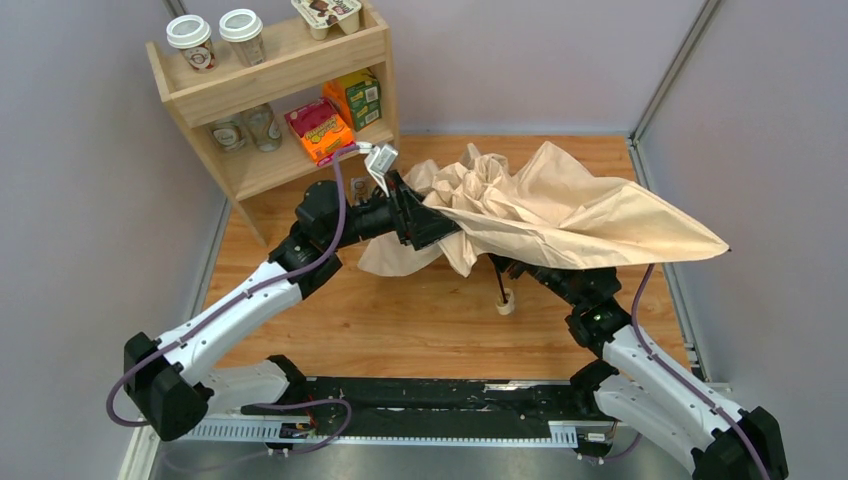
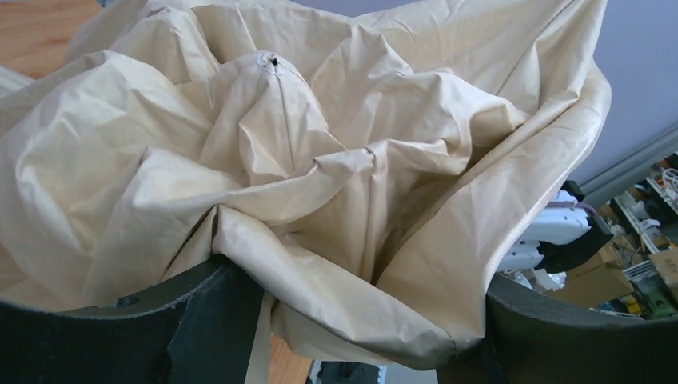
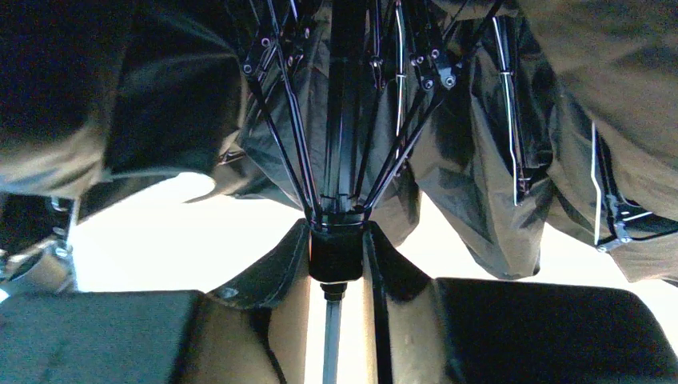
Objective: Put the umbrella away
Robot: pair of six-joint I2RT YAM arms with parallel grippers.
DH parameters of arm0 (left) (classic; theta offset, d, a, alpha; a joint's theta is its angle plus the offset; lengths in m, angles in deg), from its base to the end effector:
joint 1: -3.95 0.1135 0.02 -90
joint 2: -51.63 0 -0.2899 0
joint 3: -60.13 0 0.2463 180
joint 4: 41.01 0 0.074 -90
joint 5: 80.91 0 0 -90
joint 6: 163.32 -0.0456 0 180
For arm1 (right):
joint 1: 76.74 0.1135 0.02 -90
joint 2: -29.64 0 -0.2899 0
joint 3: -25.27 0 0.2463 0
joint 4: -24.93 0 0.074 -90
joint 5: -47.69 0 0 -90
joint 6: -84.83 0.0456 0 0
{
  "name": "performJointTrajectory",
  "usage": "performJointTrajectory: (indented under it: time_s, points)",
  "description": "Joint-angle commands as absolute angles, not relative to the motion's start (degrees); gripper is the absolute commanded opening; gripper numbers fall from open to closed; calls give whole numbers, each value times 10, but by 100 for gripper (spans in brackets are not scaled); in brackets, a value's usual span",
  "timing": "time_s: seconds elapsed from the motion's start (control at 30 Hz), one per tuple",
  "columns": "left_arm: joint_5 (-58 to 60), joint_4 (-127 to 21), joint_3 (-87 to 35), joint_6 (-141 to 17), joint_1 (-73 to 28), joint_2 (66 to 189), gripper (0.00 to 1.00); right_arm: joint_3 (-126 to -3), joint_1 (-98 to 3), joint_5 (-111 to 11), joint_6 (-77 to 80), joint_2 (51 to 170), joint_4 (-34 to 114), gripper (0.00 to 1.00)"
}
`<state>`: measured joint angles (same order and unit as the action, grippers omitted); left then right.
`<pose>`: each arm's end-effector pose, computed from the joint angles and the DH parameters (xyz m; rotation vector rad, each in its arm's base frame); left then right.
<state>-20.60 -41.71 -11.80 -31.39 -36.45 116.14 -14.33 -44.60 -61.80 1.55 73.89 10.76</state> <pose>0.1775 -0.1807 0.4203 0.4559 1.6074 -1.5049 0.1386 0.1050 0.3152 -0.5991 1.3341 0.7955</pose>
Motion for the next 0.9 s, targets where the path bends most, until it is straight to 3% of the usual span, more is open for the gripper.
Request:
performJointTrajectory:
  time_s: [0.0,0.3,0.47,0.63,0.87]
  points:
    - [-196,-352,-151,-305,-377,1198,76,-156,-444,-751,38,726,-5,0]
    - [-219,-289,-153,-280,-387,1248,76,-173,-433,-846,98,774,-104,0]
    - [-225,-394,-203,-303,-393,1270,76,-185,-421,-795,107,756,-81,0]
    - [-46,-567,-189,-408,-432,1196,77,-169,-418,-688,62,695,-19,0]
    - [3,-608,-162,-361,-438,1175,77,-173,-418,-672,52,692,5,0]
